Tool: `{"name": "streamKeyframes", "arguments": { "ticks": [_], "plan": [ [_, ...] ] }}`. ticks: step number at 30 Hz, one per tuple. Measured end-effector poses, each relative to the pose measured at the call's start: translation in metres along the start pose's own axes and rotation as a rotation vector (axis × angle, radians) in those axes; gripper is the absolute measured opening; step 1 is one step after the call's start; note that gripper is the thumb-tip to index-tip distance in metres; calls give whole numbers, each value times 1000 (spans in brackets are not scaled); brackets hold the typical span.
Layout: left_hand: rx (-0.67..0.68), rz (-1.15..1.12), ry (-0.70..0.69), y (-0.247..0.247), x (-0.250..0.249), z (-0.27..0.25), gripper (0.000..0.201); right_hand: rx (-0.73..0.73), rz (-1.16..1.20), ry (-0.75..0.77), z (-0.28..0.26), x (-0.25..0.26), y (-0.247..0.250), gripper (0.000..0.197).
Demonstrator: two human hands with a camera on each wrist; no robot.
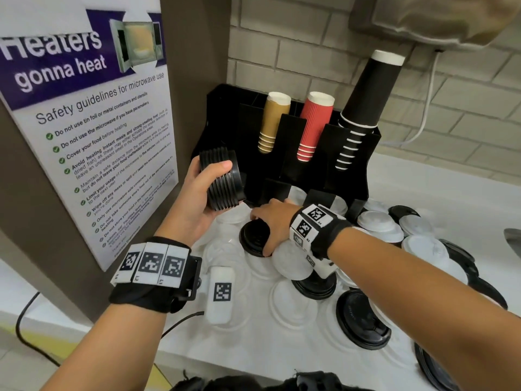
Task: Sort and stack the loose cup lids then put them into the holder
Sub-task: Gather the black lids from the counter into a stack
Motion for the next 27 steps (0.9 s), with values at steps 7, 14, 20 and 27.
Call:
{"name": "streamKeyframes", "arguments": {
  "ticks": [7, 14, 20, 27],
  "plan": [
    [-35, -7, 9, 4, 1, 0, 56, -184, 700, 130, -28, -22, 39, 75],
    [20, -5, 54, -21, 22, -8, 60, -294, 1326, 258, -69, -26, 54, 60],
    [128, 29, 115, -39, 31, -13, 73, -346, 1250, 290, -88, -29, 57, 67],
    [133, -43, 105, -48, 35, -13, 54, -409, 1255, 275, -97, -36, 53, 67]
  ]
}}
Point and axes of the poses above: each hand's wrist, its own z-axis towards the middle knuckle, its own y-axis out of the back of the hand, x = y × z, the point moved 7 cm from there along z, towards the middle knuckle, and after that the axes turned 6 degrees about -y, right-handed, at the moved point
